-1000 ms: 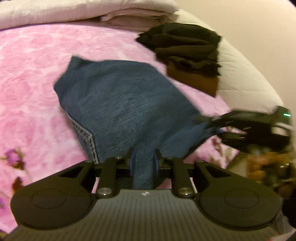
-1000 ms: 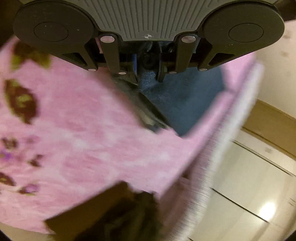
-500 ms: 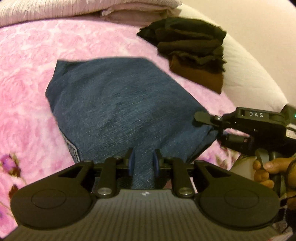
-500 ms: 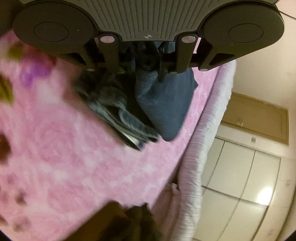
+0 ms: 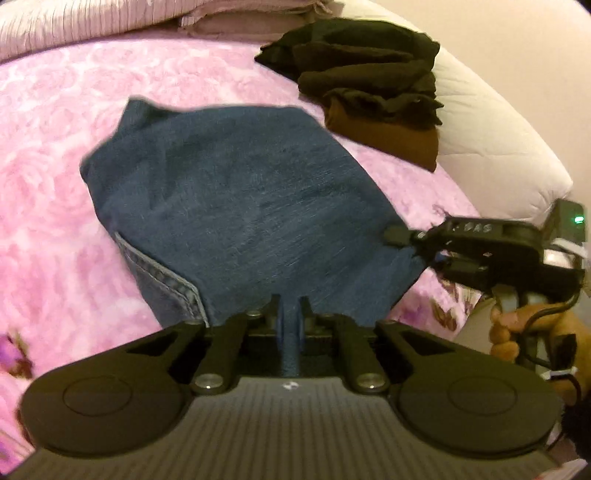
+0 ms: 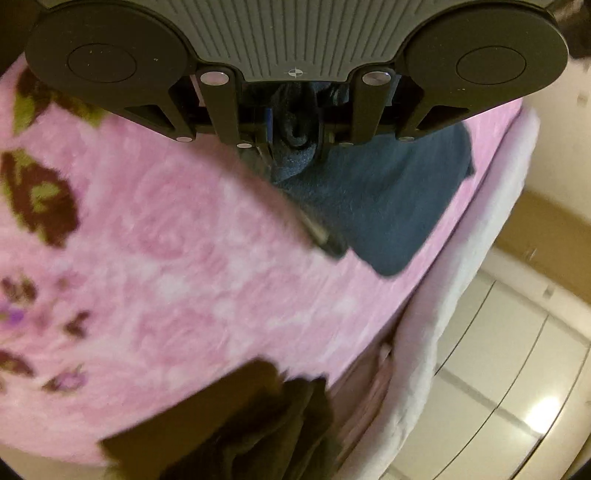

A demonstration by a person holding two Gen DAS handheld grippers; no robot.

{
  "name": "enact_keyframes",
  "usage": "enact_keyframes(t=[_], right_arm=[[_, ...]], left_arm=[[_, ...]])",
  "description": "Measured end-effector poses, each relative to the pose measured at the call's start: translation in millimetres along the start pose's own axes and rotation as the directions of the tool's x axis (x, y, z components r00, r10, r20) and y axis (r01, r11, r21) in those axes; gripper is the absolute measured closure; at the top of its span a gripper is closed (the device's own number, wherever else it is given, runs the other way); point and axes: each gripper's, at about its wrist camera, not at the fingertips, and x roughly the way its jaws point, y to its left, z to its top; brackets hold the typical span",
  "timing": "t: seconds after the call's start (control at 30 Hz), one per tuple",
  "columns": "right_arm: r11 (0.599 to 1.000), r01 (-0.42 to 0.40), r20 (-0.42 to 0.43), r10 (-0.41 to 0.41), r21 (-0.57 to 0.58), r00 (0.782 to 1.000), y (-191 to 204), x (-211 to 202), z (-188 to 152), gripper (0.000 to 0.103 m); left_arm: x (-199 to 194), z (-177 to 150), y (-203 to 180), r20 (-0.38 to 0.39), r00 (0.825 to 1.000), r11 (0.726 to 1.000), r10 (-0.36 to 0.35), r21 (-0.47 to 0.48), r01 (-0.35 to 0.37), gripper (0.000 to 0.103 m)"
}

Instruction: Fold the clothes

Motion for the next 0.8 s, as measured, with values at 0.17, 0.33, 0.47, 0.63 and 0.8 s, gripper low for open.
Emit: enact_keyframes(t=[0.17,0.33,0.47,0.63,0.8], right_arm=[[0.995,0.067,0.019,-0.066,-0.077,0.998,6.3,5.5,-7.2,0.084],[0.995,0.081,-0.022,-0.082,-0.056,0.996,8.1,10.3,3.2,0.079],[0.978,0.193,0.044,-0.190,-0.076,0.981,20.2,-13.6,1.3,0.065],[0.959,0.166,0.130,-0.139,-0.228,0.982,61.9,-44.6,-17.6,0.067],[0.930,0.231,-0.001,-0.242,-0.287,0.970,49.8,12.2,-39.9,0.074]], left_arm=[[5.3,0.1,10.7,-0.026,1.000,1.000,0.012,-0.007,-0.012,0.098],[4.4,3.2,12.2,-0.036,0.999,1.000,0.008,0.029,-0.007,0.097],[-9.1,6.9,8.2,-0.040,0.999,0.996,-0.034,0.081,0.037,0.096],[-4.5,-2.9,-8.0,-0.099,0.981,0.971,-0.164,0.158,0.178,0.096],[18.8,6.2,0.7,-0.153,0.967,0.961,-0.206,0.154,0.229,0.092]])
